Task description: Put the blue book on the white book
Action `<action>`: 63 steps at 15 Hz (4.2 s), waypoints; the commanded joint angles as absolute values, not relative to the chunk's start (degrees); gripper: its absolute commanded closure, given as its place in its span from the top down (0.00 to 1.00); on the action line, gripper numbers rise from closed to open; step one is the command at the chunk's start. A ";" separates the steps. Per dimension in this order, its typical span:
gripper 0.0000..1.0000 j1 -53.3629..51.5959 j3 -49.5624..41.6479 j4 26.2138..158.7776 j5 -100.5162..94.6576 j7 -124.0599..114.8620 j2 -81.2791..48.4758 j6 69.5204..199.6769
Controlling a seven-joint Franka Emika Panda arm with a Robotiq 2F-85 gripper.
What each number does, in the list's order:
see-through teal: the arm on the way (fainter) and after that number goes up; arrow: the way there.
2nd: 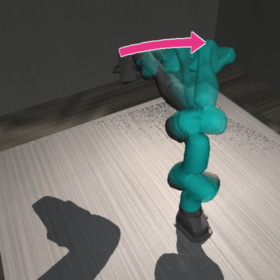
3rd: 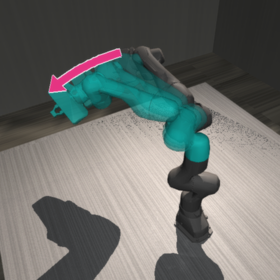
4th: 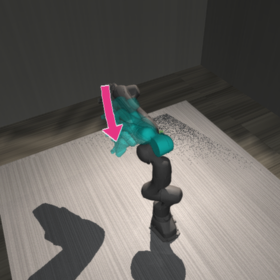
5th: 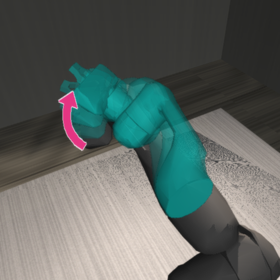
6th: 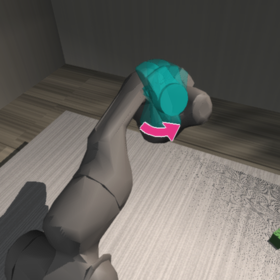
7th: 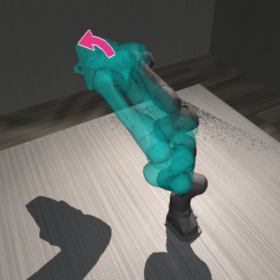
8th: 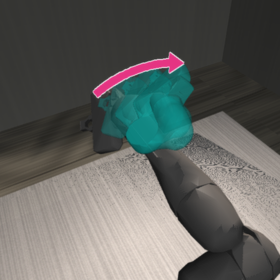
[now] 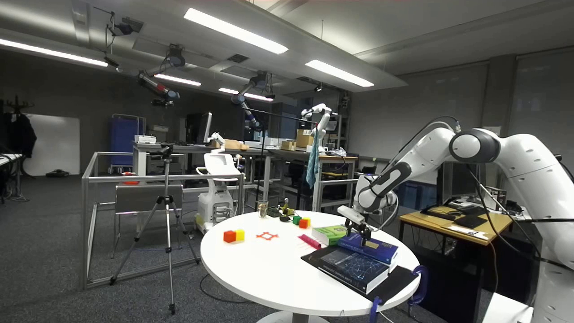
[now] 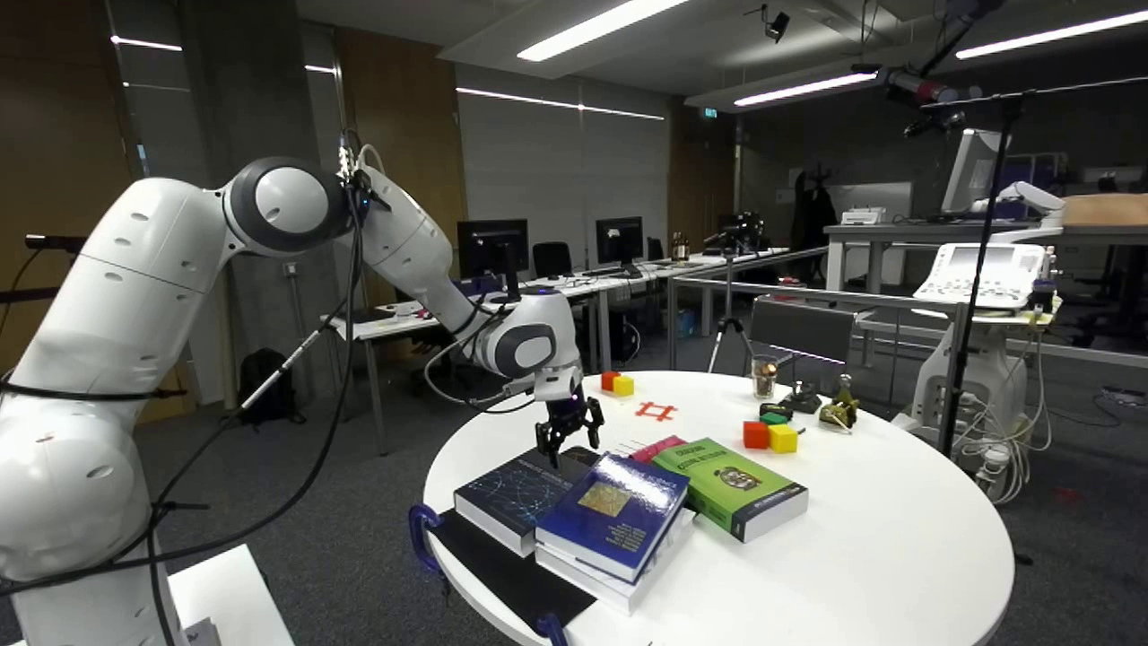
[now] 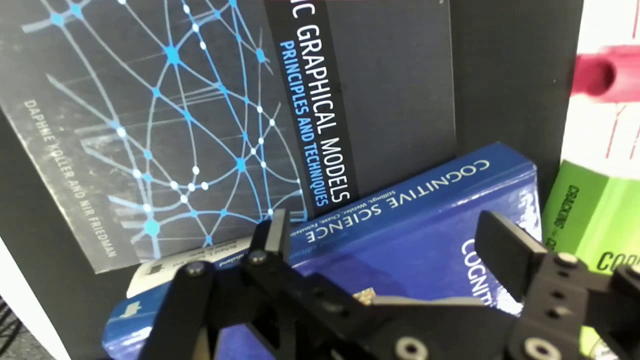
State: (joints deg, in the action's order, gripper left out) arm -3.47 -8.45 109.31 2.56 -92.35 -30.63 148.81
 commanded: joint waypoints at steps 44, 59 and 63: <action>1.00 4.69 -4.80 84.92 24.74 -75.06 -46.97 130.70; 1.00 2.67 -5.65 86.13 22.27 -81.97 -45.46 132.11; 1.00 -0.30 -6.32 88.45 16.74 -82.21 -42.83 130.82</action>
